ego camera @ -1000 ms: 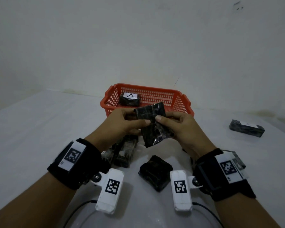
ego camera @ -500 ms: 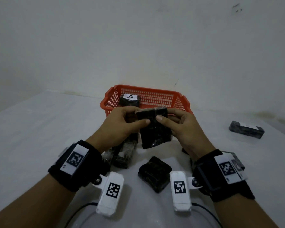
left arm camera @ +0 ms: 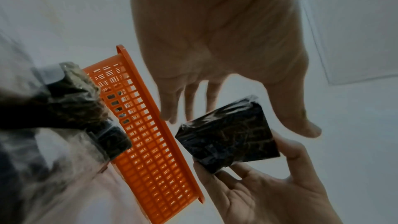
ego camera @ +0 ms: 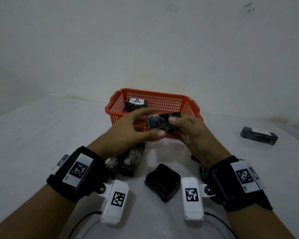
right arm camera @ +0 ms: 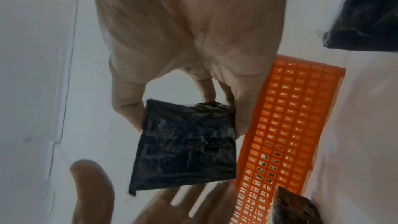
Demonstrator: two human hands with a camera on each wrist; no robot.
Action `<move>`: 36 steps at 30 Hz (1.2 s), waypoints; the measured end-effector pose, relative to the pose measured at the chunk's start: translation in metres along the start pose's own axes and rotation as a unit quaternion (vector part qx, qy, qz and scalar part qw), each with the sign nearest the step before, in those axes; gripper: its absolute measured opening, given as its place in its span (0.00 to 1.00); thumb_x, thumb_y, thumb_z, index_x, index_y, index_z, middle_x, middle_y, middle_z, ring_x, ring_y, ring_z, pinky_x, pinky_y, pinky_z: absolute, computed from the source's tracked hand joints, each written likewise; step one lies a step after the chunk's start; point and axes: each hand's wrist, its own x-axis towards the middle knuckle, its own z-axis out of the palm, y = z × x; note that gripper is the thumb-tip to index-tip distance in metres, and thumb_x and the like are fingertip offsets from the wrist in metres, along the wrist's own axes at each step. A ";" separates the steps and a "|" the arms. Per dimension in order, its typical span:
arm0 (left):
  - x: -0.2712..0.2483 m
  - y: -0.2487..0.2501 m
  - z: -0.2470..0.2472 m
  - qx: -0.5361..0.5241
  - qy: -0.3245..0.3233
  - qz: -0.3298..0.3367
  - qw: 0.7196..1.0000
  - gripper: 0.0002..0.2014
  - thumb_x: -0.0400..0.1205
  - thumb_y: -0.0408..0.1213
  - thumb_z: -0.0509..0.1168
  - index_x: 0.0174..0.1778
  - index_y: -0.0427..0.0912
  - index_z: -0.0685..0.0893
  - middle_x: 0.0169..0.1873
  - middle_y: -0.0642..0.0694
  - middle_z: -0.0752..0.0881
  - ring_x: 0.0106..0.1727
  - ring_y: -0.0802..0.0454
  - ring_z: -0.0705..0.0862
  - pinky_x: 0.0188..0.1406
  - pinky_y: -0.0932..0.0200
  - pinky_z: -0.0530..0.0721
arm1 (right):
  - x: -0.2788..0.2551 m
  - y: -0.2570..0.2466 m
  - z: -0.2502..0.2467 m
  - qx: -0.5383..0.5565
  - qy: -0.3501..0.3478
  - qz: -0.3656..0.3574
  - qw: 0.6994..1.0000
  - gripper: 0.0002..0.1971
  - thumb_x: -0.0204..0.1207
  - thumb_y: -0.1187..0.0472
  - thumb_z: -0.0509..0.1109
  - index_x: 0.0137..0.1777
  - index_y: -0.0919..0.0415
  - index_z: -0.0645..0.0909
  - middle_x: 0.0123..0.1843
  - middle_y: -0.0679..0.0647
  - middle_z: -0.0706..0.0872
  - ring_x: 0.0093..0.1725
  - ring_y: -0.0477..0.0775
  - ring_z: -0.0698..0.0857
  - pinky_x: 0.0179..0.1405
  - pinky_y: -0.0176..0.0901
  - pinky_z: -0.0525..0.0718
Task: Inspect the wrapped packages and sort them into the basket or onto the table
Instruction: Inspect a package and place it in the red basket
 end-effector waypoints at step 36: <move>0.002 -0.006 -0.004 -0.037 0.035 -0.043 0.998 0.48 0.64 0.38 0.87 0.81 0.55 0.72 0.71 0.58 0.84 0.68 0.64 0.86 0.68 0.56 0.87 | -0.005 -0.006 -0.002 0.012 -0.039 0.047 0.998 0.31 0.69 0.60 0.84 0.74 0.52 0.82 0.68 0.55 0.91 0.67 0.57 0.91 0.64 0.54 0.91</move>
